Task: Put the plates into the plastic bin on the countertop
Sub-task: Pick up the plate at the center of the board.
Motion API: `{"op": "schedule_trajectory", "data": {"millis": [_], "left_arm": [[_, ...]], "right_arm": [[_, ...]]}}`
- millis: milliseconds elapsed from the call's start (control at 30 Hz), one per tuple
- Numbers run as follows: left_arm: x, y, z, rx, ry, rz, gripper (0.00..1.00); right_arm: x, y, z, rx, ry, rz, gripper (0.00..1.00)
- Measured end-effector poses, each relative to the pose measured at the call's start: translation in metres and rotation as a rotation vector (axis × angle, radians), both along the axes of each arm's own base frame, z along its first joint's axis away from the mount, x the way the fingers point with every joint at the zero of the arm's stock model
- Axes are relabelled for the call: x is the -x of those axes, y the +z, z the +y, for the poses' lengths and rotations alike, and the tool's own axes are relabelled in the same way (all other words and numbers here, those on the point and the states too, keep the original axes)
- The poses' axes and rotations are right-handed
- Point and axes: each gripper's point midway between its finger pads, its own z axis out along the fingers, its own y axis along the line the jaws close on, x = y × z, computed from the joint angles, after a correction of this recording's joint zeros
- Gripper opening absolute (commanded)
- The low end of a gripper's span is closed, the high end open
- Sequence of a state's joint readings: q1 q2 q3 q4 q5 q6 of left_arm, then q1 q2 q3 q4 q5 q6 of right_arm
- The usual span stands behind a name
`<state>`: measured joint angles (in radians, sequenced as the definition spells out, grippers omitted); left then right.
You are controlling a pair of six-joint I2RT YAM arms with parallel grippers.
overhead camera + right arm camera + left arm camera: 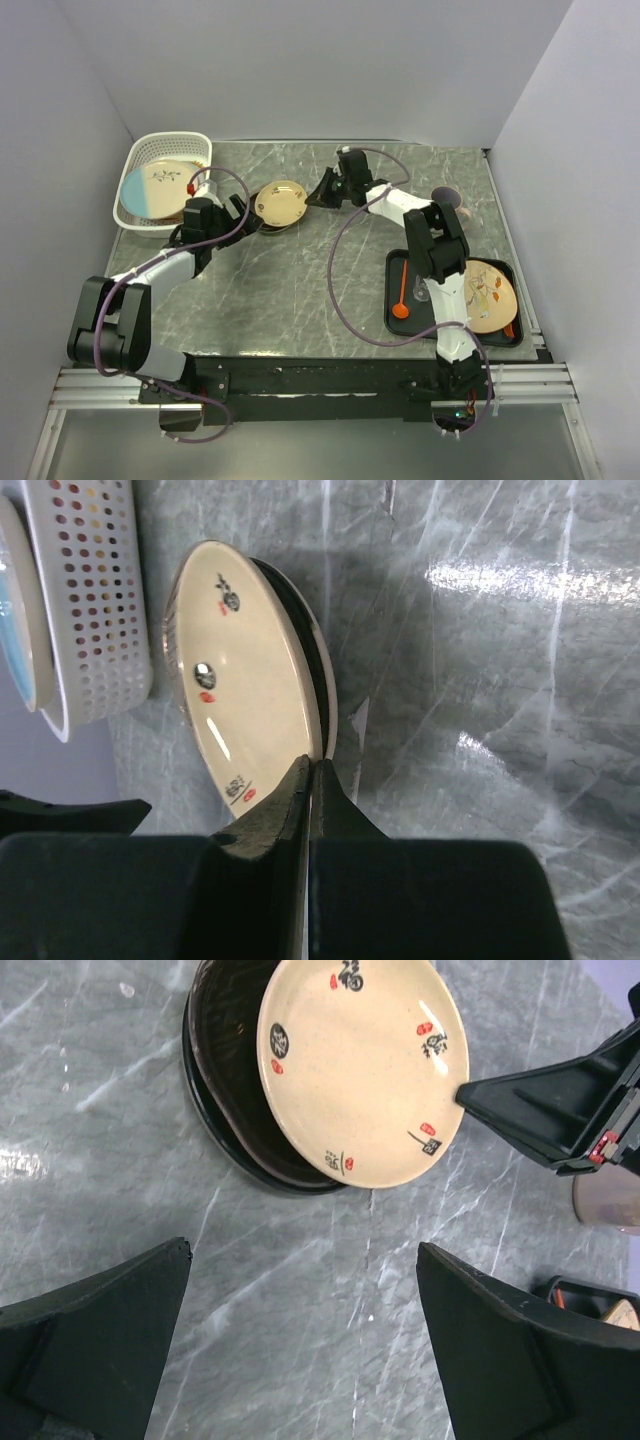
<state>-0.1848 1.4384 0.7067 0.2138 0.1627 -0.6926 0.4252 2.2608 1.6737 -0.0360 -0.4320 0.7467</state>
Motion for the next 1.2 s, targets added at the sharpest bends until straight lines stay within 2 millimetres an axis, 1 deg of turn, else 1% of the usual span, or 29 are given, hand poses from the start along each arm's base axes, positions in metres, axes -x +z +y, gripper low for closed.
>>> {"op": "schedule_trajectory", "data": {"millis": [167, 400, 533, 767, 867, 1033, 1200], "left_arm": [[-0.005, 0.006, -0.002, 0.013, 0.001, -0.030, 0.99], [-0.010, 0.003, -0.005, 0.029, -0.007, -0.037, 0.99], [-0.010, -0.002, -0.008, 0.047, -0.011, -0.035, 0.99], [-0.012, -0.019, -0.014, 0.078, -0.028, -0.008, 0.93], [-0.010, -0.029, -0.016, 0.090, -0.035, 0.004, 0.90], [-0.005, -0.042, -0.020, 0.118, -0.045, 0.022, 0.88], [-0.001, -0.046, -0.024, 0.145, -0.051, 0.022, 0.86]], "right_arm": [[0.003, 0.005, -0.004, -0.008, -0.001, -0.012, 0.00], [0.013, 0.011, -0.007, -0.029, 0.012, -0.012, 0.00], [0.018, 0.014, -0.009, -0.047, 0.014, -0.015, 0.00], [0.025, 0.020, -0.013, -0.065, 0.024, -0.017, 0.00], [0.033, 0.019, -0.014, -0.071, 0.032, -0.013, 0.00], [0.055, 0.011, -0.020, -0.079, 0.048, 0.021, 0.00], [0.074, 0.013, -0.023, -0.100, 0.062, 0.038, 0.00]]}}
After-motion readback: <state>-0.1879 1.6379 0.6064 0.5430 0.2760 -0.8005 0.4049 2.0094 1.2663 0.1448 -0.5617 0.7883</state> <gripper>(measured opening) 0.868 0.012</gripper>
